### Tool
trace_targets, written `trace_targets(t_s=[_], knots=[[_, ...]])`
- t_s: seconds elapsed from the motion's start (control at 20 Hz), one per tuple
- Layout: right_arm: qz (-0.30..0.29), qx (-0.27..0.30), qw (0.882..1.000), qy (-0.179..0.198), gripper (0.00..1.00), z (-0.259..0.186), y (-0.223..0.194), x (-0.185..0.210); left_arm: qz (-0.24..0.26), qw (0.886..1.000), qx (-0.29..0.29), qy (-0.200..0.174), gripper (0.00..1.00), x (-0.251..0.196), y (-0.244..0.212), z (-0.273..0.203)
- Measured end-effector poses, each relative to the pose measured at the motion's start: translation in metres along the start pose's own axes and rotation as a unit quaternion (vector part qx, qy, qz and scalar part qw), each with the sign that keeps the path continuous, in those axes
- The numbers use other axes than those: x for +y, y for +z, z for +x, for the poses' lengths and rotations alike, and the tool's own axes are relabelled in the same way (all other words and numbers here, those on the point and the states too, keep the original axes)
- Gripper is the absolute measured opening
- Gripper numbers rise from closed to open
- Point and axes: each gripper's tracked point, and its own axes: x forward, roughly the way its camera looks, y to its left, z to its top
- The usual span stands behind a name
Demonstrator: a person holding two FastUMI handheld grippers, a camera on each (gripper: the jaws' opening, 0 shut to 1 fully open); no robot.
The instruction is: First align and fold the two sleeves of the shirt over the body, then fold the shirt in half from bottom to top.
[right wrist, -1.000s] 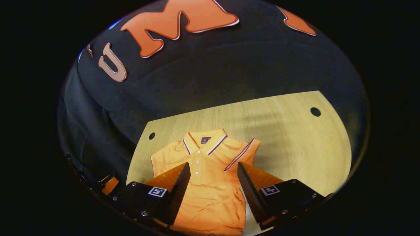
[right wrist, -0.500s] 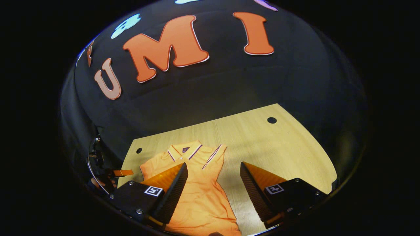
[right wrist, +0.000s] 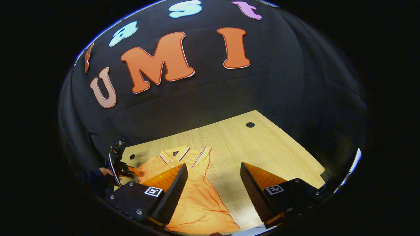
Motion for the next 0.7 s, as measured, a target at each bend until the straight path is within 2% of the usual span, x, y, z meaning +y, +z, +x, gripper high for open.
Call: trace_targets(t_s=[0.05, 0.1, 0.15, 0.25, 0.3, 0.45, 0.55, 0.7], knots=[[0.003, -0.003, 1.0, 0.0, 0.98, 0.0, 0.0, 0.0, 0.004, 1.0, 0.01, 0.005, 0.75, -0.002, -0.004, 0.007], [0.007, -0.003, 1.0, 0.001, 0.98, -0.002, 0.001, -0.001, 0.008, 0.999, 0.029, 0.019, 0.76, -0.002, -0.007, 0.01], [0.009, -0.004, 1.0, 0.001, 0.98, -0.003, 0.0, -0.002, 0.017, 1.0, 0.016, 0.016, 0.76, -0.004, 0.0, 0.007], [0.01, -0.001, 1.0, 0.0, 0.98, -0.003, -0.002, -0.007, 0.025, 1.0, 0.005, 0.004, 0.65, -0.012, 0.003, 0.011], [0.009, 0.001, 1.0, -0.001, 0.98, -0.003, -0.004, -0.01, 0.024, 1.0, 0.0, -0.007, 0.32, -0.013, 0.005, 0.009], [0.012, 0.003, 1.0, -0.002, 0.98, -0.004, -0.007, -0.017, 0.037, 0.999, 0.0, -0.03, 0.02, -0.013, 0.003, 0.003], [0.015, 0.001, 1.0, -0.003, 0.98, -0.004, -0.007, -0.021, 0.044, 0.998, -0.03, -0.038, 0.04, -0.018, 0.017, -0.011], [0.023, -0.007, 1.0, -0.002, 0.98, -0.005, -0.003, -0.027, 0.08, 0.993, -0.069, -0.048, 0.03, -0.037, 0.033, -0.043]])
